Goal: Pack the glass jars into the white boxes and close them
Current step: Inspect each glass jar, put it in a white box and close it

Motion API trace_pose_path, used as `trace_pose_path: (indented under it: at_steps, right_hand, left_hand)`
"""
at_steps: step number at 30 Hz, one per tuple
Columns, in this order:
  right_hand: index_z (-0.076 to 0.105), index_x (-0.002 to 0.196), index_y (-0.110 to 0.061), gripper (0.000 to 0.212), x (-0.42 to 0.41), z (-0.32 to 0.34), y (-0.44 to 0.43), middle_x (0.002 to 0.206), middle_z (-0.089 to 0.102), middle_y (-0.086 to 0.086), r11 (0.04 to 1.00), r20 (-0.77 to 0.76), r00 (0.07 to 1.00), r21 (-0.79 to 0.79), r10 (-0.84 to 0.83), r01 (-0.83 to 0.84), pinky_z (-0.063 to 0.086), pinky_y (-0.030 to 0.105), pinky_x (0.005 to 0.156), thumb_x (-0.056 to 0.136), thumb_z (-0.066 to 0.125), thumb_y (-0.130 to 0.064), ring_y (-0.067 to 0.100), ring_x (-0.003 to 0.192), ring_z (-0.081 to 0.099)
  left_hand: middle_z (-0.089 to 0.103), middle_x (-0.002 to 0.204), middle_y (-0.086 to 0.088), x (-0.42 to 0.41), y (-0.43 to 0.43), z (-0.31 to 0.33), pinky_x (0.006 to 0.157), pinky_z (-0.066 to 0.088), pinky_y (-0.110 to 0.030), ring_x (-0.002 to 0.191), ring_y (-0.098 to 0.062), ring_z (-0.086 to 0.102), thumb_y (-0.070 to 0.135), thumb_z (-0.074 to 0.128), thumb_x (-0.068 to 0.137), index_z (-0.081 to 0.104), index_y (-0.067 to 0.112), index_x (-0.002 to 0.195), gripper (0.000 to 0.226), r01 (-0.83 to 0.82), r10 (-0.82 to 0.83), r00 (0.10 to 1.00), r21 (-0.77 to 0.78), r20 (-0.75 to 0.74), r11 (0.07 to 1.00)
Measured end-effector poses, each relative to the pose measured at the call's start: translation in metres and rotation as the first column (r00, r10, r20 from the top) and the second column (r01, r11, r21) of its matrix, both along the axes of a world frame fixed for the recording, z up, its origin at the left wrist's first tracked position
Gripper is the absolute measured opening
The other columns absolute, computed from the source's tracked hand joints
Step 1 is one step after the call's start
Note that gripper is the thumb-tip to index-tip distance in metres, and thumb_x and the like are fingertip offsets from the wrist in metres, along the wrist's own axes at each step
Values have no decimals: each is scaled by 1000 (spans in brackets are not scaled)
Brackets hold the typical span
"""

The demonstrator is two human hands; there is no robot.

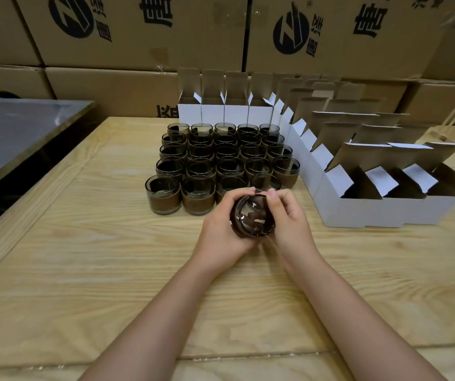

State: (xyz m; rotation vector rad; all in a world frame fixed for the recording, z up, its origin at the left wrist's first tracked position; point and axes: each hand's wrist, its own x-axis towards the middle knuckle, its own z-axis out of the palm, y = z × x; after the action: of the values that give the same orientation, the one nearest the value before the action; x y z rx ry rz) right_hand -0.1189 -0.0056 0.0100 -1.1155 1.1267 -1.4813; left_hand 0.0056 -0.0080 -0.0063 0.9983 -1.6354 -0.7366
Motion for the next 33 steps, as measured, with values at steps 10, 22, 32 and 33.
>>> trace_pose_path:
  at_steps: [10,22,32,33]
  right_hand:
    - [61,116,-13,30,-25,3,-1,111,67,4,918,119,910,-56,397,-393,55,31,80,86,56,-16,17,104,65]
    - [50,125,-20,61,-24,-2,-3,119,61,-5,921,-182,913,-67,366,-383,50,21,84,70,74,-8,6,106,61]
    - [49,101,-33,50,-3,-9,1,101,60,-16,985,-311,950,-171,-29,-25,47,9,74,70,85,-22,-13,91,58]
    - [50,99,-32,43,-2,-9,1,101,61,-16,987,-286,956,-160,-64,18,49,13,75,73,83,-23,-12,90,59]
  left_hand:
    - [62,118,21,4,-4,-1,92,54,-41,107,-6,63,3,91,55,53,28,124,82,-21,30,994,86,-107,996]
    - [65,110,18,5,-3,-1,84,52,-21,100,-1,64,16,92,56,54,33,121,77,-38,48,995,110,-90,993]
    - [62,112,25,0,-2,-2,87,50,-19,103,4,59,18,81,57,51,42,120,74,-48,46,997,44,58,998]
    - [61,113,26,-1,-1,-2,87,49,-18,103,5,59,19,82,56,51,40,121,75,-37,35,997,32,69,999]
